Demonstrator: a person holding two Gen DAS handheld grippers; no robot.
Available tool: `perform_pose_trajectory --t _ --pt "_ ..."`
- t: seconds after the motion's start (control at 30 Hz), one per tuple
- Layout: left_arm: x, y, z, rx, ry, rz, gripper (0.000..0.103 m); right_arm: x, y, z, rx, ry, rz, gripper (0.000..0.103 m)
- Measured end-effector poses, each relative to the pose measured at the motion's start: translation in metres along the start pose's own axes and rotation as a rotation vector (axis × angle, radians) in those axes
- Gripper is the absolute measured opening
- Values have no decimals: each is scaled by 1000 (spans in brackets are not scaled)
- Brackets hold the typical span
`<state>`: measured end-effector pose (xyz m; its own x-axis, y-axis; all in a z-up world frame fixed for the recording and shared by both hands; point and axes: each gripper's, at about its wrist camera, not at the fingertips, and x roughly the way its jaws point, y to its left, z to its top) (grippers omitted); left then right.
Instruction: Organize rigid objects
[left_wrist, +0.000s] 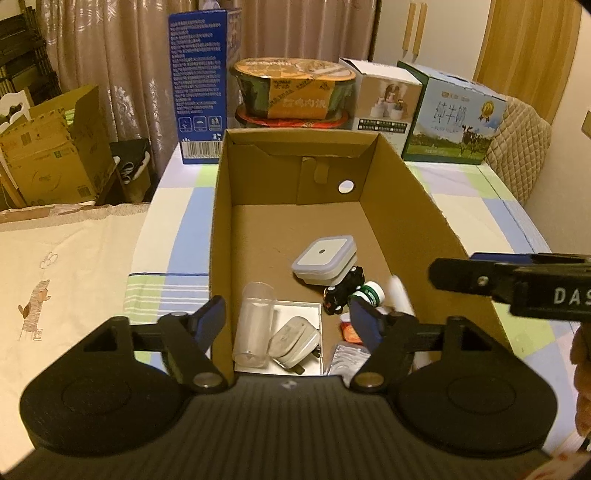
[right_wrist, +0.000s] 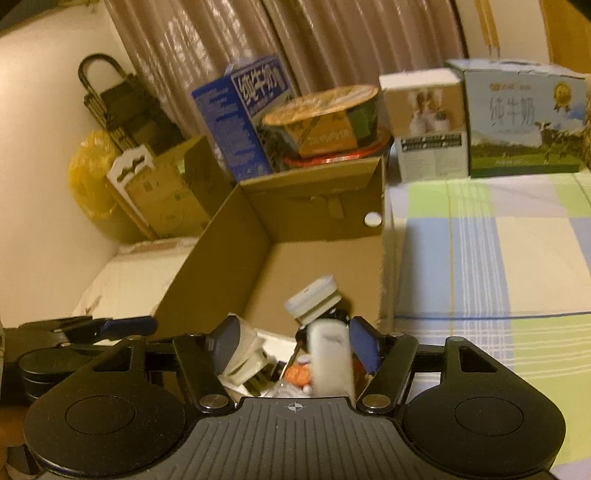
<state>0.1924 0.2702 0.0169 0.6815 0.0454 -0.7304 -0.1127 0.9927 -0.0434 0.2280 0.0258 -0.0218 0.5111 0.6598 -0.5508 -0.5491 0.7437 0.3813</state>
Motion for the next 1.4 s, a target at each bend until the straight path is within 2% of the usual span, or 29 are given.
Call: perform_pose_trajectory --t 0.2,0.3,0.53,0.9,1.13,1.4 --pt "-27 -3 -5 -22 -48 13 98 -26 2 -6 -20 -3 -60 66" --pt "-45 -7 -9 -32 -74 17 102 -44 6 -13 -34 -11 -83 70" --pt "-90 -19 -30 -26 -119 62 102 -89 21 -35 -73 -26 -145 80" --pt "-151 -44 -65 -59 -108 45 102 -147 46 -73 -89 -29 -194 83" --pt "-177 -54 -87 -90 -117 40 102 -175 47 -94 -79 -31 -216 84" --pt "-191 -73 -115 -71 -103 58 102 -197 47 -112 -84 -21 -233 84"
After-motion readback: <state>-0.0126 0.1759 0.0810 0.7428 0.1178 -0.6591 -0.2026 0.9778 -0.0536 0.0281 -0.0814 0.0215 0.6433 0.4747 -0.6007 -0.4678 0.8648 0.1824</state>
